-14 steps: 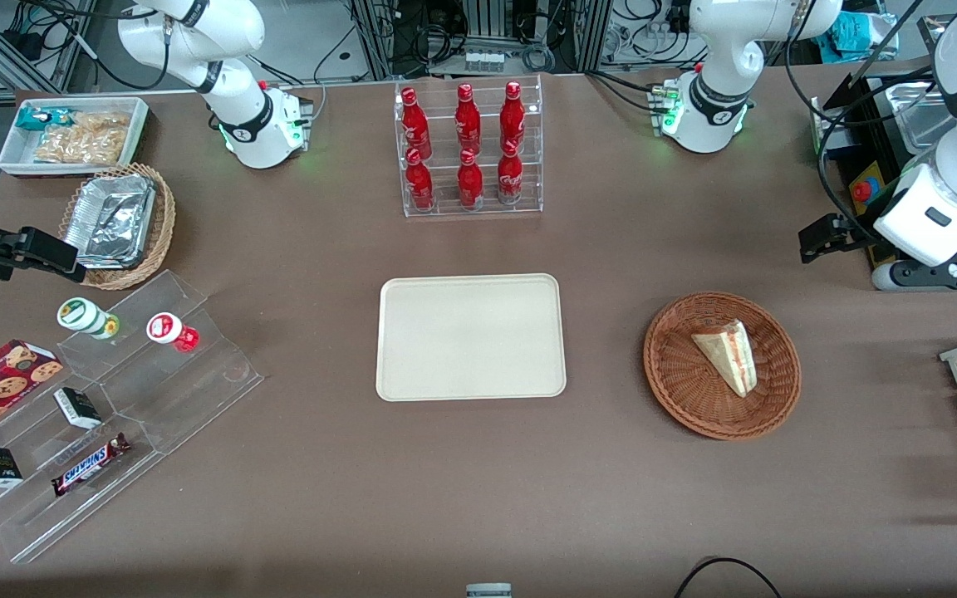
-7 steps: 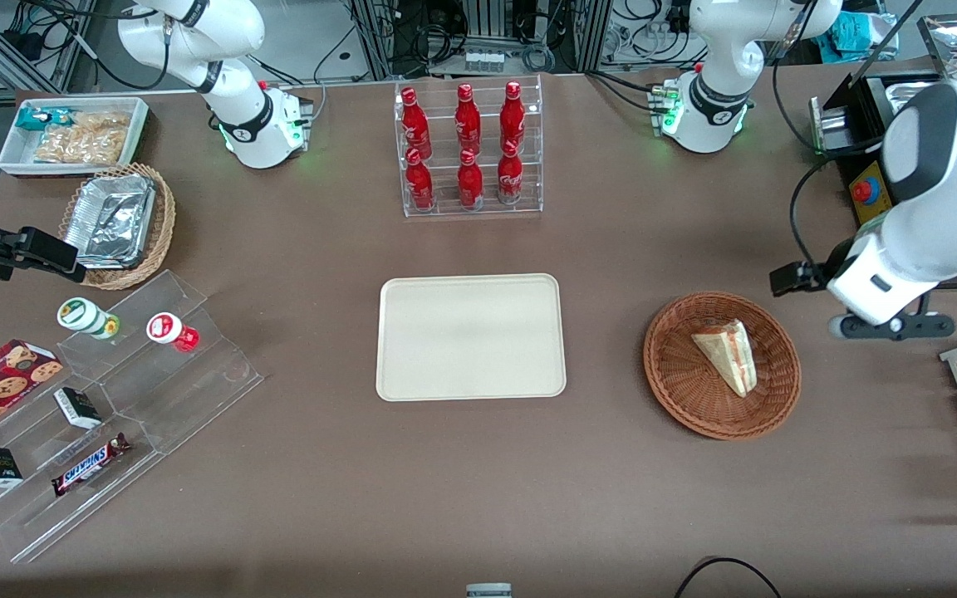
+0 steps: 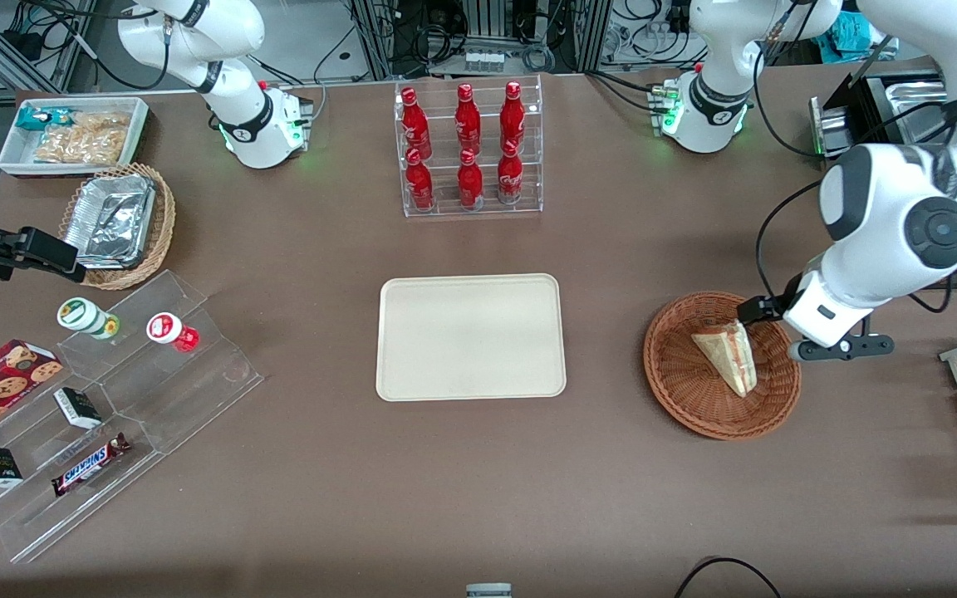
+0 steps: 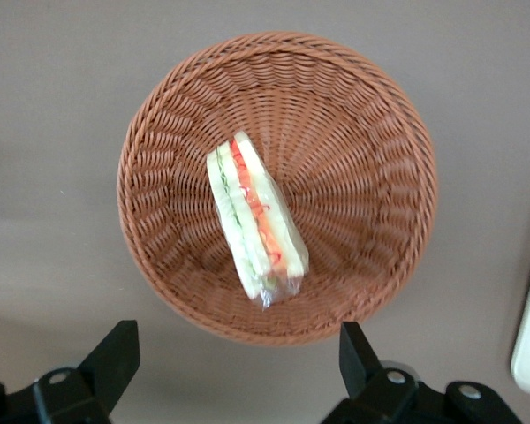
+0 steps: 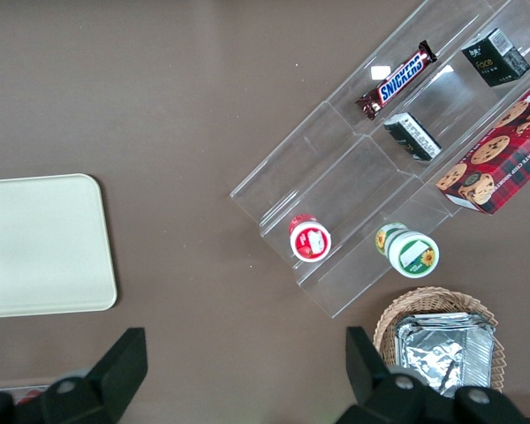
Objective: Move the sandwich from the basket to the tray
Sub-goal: 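Move the left gripper over the sandwich in the wicker basket, then lower the left gripper and close it on the wrapped sandwich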
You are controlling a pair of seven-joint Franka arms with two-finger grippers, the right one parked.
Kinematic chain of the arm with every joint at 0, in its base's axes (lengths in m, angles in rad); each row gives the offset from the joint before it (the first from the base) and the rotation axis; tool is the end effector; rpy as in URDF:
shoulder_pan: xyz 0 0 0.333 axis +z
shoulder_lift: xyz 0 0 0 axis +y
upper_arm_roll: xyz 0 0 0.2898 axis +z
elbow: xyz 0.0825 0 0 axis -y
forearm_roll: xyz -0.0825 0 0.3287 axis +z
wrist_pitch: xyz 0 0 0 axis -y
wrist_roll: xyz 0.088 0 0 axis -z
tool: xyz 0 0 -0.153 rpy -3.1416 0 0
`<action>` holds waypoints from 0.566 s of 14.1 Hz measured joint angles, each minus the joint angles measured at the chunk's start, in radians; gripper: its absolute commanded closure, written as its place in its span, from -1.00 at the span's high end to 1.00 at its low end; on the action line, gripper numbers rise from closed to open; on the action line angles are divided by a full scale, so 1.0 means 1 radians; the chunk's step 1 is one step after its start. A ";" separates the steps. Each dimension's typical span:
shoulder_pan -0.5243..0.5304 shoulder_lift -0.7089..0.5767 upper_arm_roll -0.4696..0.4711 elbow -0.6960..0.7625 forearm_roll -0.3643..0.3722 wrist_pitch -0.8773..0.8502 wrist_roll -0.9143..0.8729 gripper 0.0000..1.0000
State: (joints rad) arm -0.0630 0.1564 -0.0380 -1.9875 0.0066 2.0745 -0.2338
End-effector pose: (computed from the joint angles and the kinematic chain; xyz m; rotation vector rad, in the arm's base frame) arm 0.5221 -0.0520 0.3388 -3.1219 -0.2027 0.1070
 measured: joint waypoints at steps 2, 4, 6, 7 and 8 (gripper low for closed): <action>0.000 0.013 -0.002 -0.057 0.000 0.095 -0.108 1.00; -0.001 0.036 -0.004 -0.083 0.000 0.149 -0.220 1.00; -0.001 0.057 -0.005 -0.102 0.000 0.205 -0.313 1.00; -0.001 0.064 -0.005 -0.120 0.000 0.248 -0.348 1.00; -0.001 0.069 -0.005 -0.145 0.000 0.300 -0.379 1.00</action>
State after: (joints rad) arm -0.0637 0.2259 -0.0427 -2.1328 0.0065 2.3741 -0.6126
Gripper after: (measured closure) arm 0.000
